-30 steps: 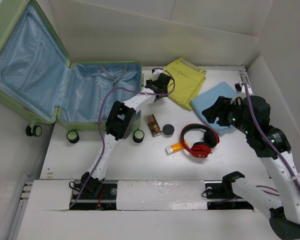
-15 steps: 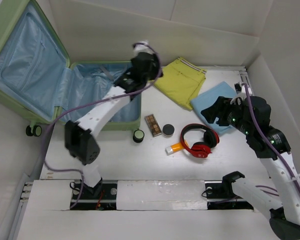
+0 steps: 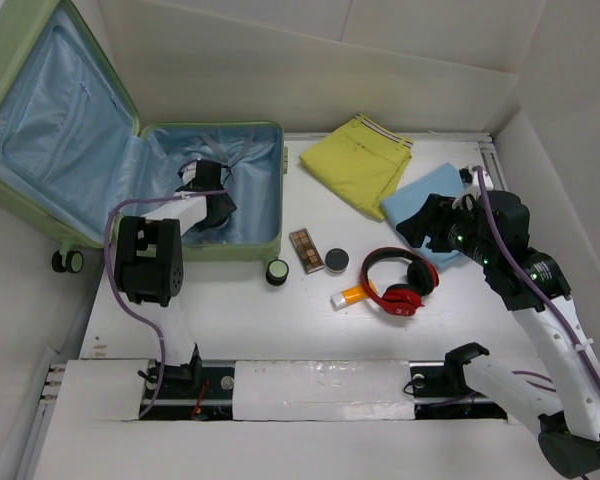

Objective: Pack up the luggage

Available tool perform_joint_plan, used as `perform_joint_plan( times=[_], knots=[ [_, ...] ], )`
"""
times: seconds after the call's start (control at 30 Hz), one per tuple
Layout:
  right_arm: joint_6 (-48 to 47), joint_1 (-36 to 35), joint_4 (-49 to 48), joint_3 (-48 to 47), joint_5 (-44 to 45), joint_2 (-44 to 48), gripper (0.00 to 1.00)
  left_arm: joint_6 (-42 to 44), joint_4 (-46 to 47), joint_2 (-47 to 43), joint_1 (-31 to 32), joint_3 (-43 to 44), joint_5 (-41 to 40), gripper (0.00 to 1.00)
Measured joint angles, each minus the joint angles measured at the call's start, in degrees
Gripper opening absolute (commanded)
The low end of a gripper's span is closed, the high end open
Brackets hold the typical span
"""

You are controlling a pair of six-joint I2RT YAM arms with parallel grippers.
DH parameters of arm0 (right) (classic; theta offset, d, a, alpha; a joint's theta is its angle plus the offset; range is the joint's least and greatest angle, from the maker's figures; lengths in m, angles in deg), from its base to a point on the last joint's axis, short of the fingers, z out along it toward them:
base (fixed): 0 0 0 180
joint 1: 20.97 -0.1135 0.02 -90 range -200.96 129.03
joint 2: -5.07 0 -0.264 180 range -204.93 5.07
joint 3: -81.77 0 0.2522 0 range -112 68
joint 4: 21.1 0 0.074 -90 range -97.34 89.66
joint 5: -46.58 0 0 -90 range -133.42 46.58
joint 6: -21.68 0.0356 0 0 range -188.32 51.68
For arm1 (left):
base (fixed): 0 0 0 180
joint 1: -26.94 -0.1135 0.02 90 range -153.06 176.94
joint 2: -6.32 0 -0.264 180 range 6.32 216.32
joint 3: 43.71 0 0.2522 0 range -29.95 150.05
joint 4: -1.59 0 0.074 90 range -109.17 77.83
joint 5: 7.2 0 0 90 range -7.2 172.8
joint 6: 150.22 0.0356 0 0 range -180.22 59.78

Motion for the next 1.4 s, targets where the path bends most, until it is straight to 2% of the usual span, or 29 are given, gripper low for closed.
perform_joint_plan(
  times=[0.03, 0.1, 0.23, 0.33, 0.5, 0.6, 0.63, 0.7, 0.8, 0.9, 1.1, 1.4],
  knots=[
    [0.00, 0.00, -0.09, 0.00, 0.02, -0.04, 0.69, 0.00, -0.57, 1.20, 0.26, 0.44, -0.22, 0.40],
    [0.02, -0.07, -0.13, 0.00, 0.07, -0.04, 0.72, -0.04, -1.36, 2.25, 0.55, 2.14, -0.81, 0.58],
    [0.31, -0.11, -0.11, 0.00, 0.26, -0.02, 0.83, -0.63, -0.79, 2.23, 0.68, 4.46, -0.31, 0.84],
    [0.28, -0.11, -0.13, 0.00, 0.87, 0.02, 0.85, -0.85, -1.05, 0.09, 1.44, 4.44, -0.39, 0.92],
    [0.46, -0.11, -0.13, 0.00, 1.84, -0.57, 0.85, 0.39, -1.99, -8.96, 5.51, 5.29, -1.57, 0.92],
    [0.70, -0.11, -0.15, 0.00, 2.82, -1.92, 0.77, 0.57, -1.44, -13.86, 9.77, 7.54, -1.53, 0.90],
    [0.68, -0.11, -0.13, -0.02, 3.50, -2.34, 0.71, 0.37, -1.18, -14.69, 11.06, 7.96, -1.38, 0.90],
    [1.14, -0.11, 0.07, -0.31, 5.14, -2.91, 0.64, -0.57, -1.88, -15.26, 16.96, 11.30, -1.05, 0.88],
    [1.95, -0.11, 0.46, -2.10, 7.69, -3.13, 0.64, -3.98, -1.36, -9.68, 24.74, 19.23, 2.91, 0.81],
    [2.78, -0.11, 0.52, -4.39, 9.42, -2.82, 0.67, -7.93, 0.22, -1.22, 28.68, 25.77, 8.68, 0.79],
    [4.72, -0.11, 1.25, -4.63, 10.14, -0.11, 0.71, -16.44, 0.44, 17.09, 30.14, 36.57, 11.21, 0.78],
    [6.14, -0.11, 2.97, -3.76, 8.79, 3.17, 0.73, -34.14, 1.40, 28.09, 30.14, 36.96, 9.25, 0.74]
  ],
)
